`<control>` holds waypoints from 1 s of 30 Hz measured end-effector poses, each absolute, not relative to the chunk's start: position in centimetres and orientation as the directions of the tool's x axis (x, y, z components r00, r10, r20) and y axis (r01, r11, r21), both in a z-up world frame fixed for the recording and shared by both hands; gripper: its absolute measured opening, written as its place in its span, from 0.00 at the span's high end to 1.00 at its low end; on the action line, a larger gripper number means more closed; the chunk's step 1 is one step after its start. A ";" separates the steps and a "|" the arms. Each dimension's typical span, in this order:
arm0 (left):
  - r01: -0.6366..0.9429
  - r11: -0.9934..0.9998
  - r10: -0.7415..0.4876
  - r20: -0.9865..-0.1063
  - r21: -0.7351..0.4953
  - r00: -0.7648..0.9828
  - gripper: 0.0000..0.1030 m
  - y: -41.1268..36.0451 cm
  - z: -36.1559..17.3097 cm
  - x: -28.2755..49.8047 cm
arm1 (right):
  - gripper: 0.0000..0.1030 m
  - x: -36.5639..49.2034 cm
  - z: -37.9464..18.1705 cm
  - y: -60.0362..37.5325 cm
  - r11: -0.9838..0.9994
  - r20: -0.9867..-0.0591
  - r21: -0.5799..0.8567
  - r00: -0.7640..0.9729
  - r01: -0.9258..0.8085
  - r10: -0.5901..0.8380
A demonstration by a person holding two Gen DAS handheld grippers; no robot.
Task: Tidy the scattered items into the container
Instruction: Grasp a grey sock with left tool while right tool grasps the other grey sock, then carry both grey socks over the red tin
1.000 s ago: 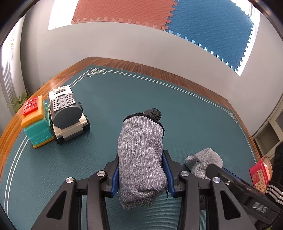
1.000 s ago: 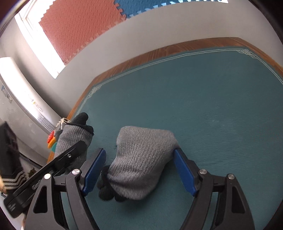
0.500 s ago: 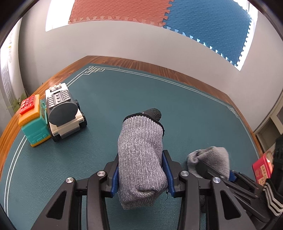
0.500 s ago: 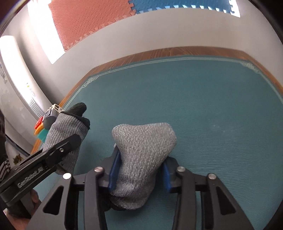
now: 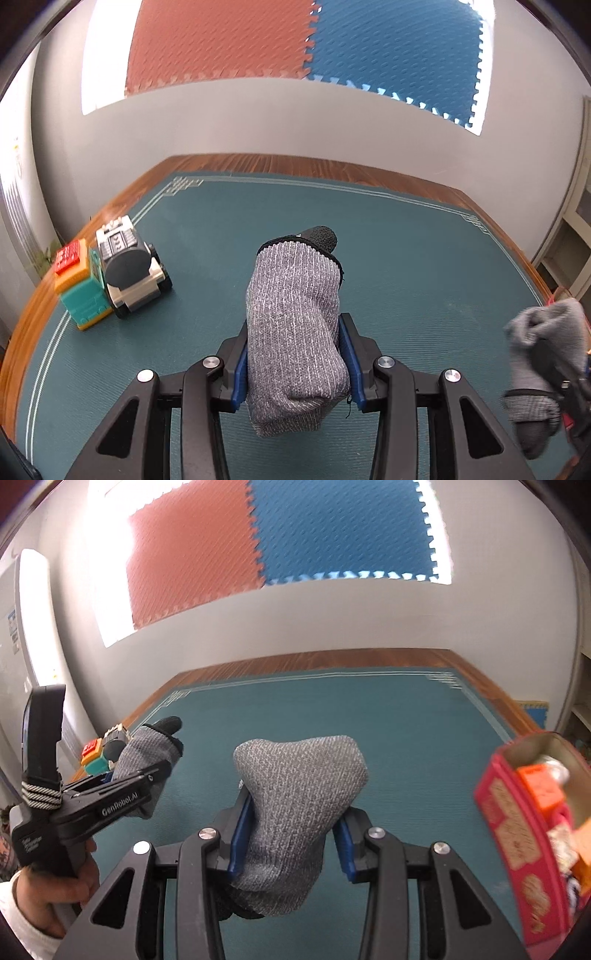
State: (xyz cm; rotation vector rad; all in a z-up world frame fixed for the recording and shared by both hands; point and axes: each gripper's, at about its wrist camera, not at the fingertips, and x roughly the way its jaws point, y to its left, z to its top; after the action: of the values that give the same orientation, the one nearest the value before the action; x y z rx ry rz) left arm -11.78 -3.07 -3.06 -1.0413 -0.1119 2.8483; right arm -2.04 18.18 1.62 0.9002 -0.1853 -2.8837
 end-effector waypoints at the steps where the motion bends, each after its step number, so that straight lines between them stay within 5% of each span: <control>1: -0.081 -0.992 0.123 -0.631 -0.095 -0.766 0.58 -2.8 -2.9 -11.6 | 0.58 -1.5 1.8 18.8 -0.986 -0.554 0.153 -0.821 0.061 -0.137; 13: -0.145 -0.989 0.129 -0.607 -0.023 -0.784 0.58 1.4 -1.6 -8.8 | 0.58 5.4 3.7 28.3 -0.981 -0.505 0.157 -0.863 -0.109 0.015; 30: -0.341 -0.938 0.307 -0.601 -0.060 -0.738 0.58 11.7 1.0 -5.0 | 0.58 5.7 5.6 41.1 -0.948 -0.480 0.180 -0.865 -0.263 0.149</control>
State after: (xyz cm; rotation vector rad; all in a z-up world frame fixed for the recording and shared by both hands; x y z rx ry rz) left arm -5.02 11.72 1.04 -0.9008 0.0770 2.6419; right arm 5.74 41.06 5.62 0.8005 -0.4072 -3.2344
